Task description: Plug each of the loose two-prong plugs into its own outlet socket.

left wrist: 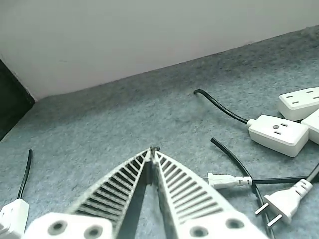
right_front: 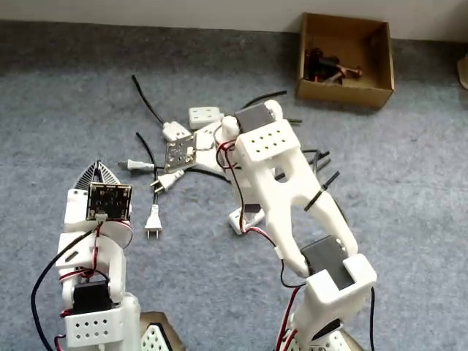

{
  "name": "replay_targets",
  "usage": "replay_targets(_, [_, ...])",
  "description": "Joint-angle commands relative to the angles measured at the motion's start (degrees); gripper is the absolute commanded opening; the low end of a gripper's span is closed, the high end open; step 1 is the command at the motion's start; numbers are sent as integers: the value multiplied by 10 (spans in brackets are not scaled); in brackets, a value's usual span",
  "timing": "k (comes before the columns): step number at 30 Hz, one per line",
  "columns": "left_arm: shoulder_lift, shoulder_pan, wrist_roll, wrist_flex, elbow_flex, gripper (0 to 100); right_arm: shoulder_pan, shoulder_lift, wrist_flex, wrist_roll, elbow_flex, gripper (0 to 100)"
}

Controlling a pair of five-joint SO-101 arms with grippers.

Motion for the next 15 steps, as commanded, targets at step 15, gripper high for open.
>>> replay_targets(15, [-6, -6, 6, 2, 11, 7, -36, -10, -30, -103, -3, 6])
